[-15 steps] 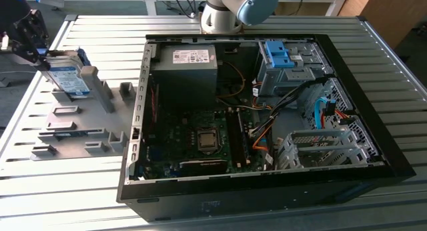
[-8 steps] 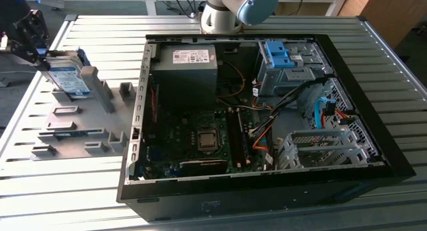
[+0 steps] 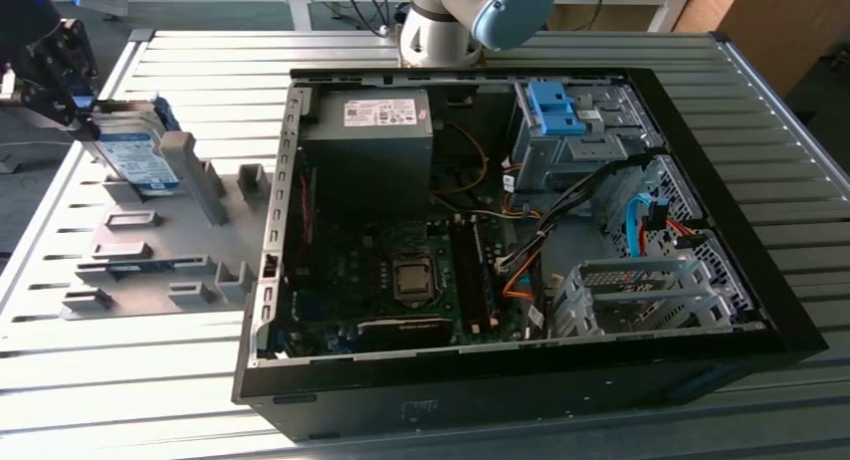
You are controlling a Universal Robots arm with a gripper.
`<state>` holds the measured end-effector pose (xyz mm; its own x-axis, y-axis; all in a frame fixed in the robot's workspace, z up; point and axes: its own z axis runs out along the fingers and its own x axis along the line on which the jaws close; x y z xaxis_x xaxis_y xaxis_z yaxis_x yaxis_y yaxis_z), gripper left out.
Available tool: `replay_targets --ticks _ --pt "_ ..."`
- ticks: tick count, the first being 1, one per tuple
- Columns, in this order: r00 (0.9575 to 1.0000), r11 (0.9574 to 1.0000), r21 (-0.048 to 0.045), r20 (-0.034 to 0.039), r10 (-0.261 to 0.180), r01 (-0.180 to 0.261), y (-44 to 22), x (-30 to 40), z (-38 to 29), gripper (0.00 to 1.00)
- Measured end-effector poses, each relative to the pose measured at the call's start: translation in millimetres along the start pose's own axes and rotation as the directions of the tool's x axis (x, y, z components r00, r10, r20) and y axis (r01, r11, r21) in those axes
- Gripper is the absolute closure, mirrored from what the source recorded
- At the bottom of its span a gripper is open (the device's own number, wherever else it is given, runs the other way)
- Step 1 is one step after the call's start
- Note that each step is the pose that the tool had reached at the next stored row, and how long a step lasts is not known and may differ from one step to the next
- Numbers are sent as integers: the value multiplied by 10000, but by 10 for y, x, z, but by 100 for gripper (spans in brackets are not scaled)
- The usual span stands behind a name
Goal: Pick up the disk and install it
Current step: 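Pick up the disk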
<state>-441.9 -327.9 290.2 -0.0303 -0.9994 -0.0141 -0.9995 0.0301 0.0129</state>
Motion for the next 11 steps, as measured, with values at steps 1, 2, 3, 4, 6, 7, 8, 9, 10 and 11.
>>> replay_targets --ticks 1,2,3,4,6,7,8,9,10,11 --pt "10000 10000 -9 -5 0 0 1 0 -14 63" --pt "10000 10000 -14 -7 0 0 1 0 -27 63" --pt "10000 10000 -11 -7 -1 1 1 0 -34 63" --pt "10000 10000 -9 -5 0 0 1 0 -36 63" --pt "10000 10000 -14 -8 -1 1 2 0 -50 63" --pt "10000 10000 -15 -8 0 0 2 0 -56 63" --pt "10000 10000 -15 -7 -1 1 2 0 -62 63" --pt "10000 10000 -14 -7 0 0 2 0 -70 63" --pt "10000 10000 -15 -8 -1 1 2 -1 -80 63" --pt "10000 10000 -14 -7 -1 1 2 -1 -93 63"
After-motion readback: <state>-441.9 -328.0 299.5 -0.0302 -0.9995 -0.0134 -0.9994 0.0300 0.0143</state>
